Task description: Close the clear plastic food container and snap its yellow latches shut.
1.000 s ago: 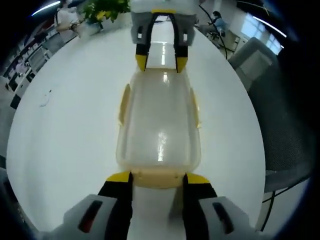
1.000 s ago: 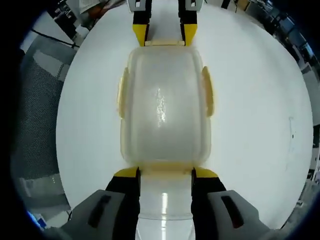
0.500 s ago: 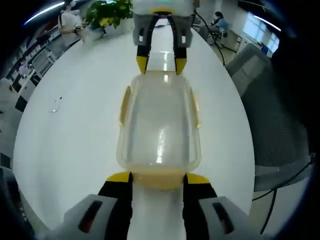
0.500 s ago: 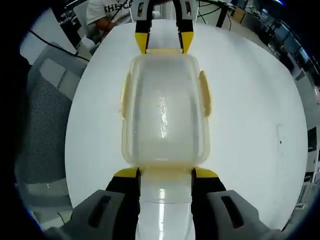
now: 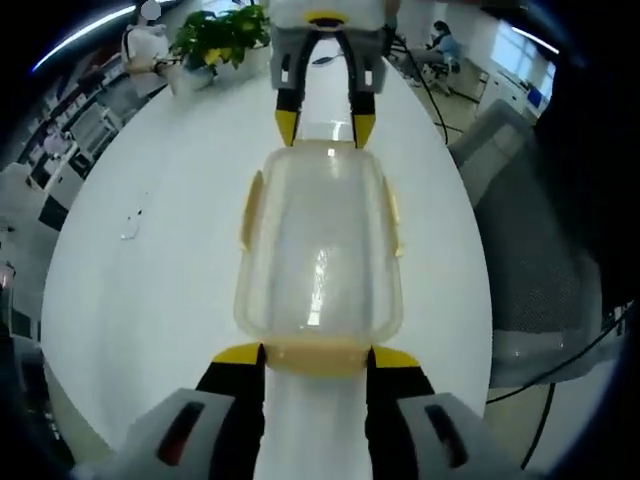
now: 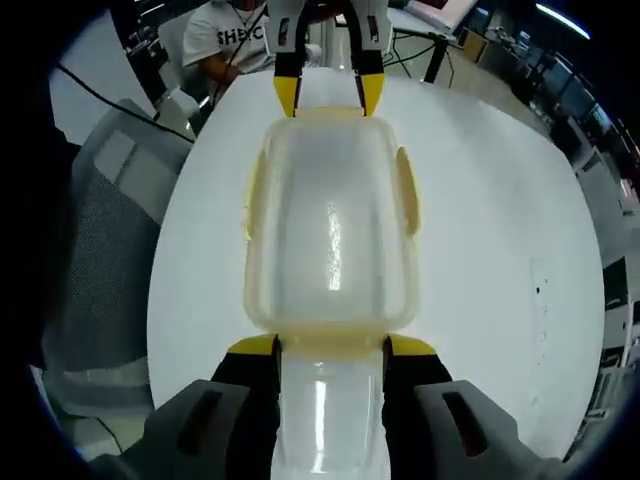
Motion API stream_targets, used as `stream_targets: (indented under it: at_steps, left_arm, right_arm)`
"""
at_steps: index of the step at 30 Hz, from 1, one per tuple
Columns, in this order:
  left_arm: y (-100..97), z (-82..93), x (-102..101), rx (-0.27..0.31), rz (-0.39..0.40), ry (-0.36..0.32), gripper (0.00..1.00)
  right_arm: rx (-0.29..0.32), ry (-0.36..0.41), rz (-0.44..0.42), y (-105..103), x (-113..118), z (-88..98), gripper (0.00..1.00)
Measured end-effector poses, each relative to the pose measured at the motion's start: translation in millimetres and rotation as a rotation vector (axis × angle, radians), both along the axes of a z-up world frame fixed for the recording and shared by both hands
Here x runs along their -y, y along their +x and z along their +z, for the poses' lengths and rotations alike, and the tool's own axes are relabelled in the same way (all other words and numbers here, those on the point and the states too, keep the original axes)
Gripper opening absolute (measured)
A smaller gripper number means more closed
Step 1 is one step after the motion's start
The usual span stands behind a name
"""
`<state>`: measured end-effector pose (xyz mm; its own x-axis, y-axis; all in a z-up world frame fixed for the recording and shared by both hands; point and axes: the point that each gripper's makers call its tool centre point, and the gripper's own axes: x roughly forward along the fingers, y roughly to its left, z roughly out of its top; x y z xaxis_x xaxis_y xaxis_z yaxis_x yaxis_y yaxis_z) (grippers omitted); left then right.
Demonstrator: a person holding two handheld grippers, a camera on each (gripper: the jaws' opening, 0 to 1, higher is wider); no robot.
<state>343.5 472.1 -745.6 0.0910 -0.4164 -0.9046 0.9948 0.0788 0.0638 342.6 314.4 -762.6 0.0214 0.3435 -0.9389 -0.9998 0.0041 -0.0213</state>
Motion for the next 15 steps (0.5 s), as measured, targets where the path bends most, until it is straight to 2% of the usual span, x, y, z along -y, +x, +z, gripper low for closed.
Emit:
stream_targets:
  at_steps: [8,15]
  left_arm:
    - [-3.0,2.4,19,-0.005,0.0,0.005,0.33]
    - [8.3,-4.4,33,0.001,0.004,0.002,0.33]
  right_arm:
    - [0.005,-0.011,0.009,-2,16,-2.0,0.36]
    - [0.005,-0.011,0.01,1,37,-2.4,0.36]
